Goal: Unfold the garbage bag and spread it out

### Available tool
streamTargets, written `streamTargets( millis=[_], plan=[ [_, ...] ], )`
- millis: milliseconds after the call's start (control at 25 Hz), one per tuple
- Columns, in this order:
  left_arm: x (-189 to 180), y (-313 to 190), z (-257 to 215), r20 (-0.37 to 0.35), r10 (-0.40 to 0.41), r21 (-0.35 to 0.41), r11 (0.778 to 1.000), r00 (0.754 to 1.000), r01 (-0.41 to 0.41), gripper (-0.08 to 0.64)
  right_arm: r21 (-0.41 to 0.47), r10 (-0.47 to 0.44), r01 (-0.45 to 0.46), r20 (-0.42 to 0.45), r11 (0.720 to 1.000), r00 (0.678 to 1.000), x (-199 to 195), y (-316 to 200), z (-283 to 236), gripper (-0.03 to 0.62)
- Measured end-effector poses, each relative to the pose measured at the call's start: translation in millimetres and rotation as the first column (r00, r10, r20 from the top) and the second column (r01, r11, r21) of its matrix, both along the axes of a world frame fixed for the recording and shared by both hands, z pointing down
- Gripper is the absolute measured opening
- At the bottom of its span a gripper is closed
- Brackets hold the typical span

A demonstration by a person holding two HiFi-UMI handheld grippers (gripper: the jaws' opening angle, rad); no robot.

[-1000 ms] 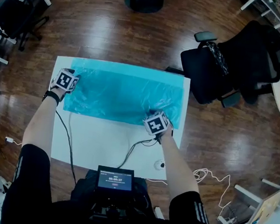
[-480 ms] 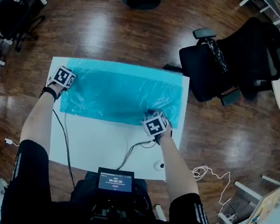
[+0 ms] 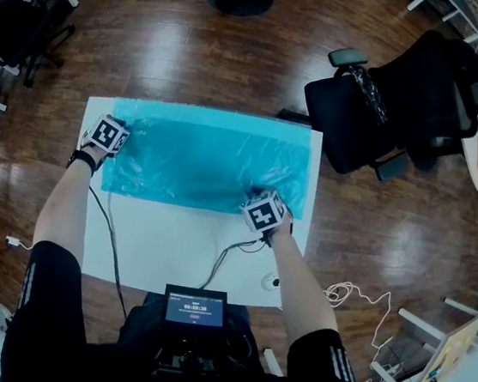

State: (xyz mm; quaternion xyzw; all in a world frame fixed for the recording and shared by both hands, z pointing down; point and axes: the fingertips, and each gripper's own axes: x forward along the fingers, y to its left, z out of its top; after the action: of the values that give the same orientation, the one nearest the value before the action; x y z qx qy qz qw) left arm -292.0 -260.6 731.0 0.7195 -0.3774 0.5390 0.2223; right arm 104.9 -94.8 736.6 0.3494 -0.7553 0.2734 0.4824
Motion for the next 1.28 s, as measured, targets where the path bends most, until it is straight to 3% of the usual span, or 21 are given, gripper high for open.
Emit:
streamTargets(
  millis=[280,480,720,1000,1280],
  plan=[
    [8,5,-15,-0.017,0.059,0.074,0.996,0.998,-0.057,0.050,-0.002,0.003,-0.003,-0.007,1.000,1.000,1,-1,0,0.121],
    [28,14,-36,-0.085,0.154,0.164,0.977,0.984,-0.139,0.024,0.003,0.006,-0.006,-0.009,1.000,1.000,1,-1,1,0.121],
    [51,44,-79,-0.131,0.291,0.301,0.923,0.948,-0.242,0.015,0.010,-0.008,0.008,-0.013,1.000,1.000,1,-2,1,0.122],
    [67,76,-113,-0.096,0.436,0.455,0.818,0.895,-0.350,0.012,0.001,-0.039,0.039,-0.041,0.999,0.998,1,-3,2,0.121],
    [66,86,-121,-0.094,0.454,0.511,0.786,0.886,-0.349,0.012,0.162,-0.106,0.111,-0.039,0.981,0.994,-13,-49,-54,0.120]
  ],
)
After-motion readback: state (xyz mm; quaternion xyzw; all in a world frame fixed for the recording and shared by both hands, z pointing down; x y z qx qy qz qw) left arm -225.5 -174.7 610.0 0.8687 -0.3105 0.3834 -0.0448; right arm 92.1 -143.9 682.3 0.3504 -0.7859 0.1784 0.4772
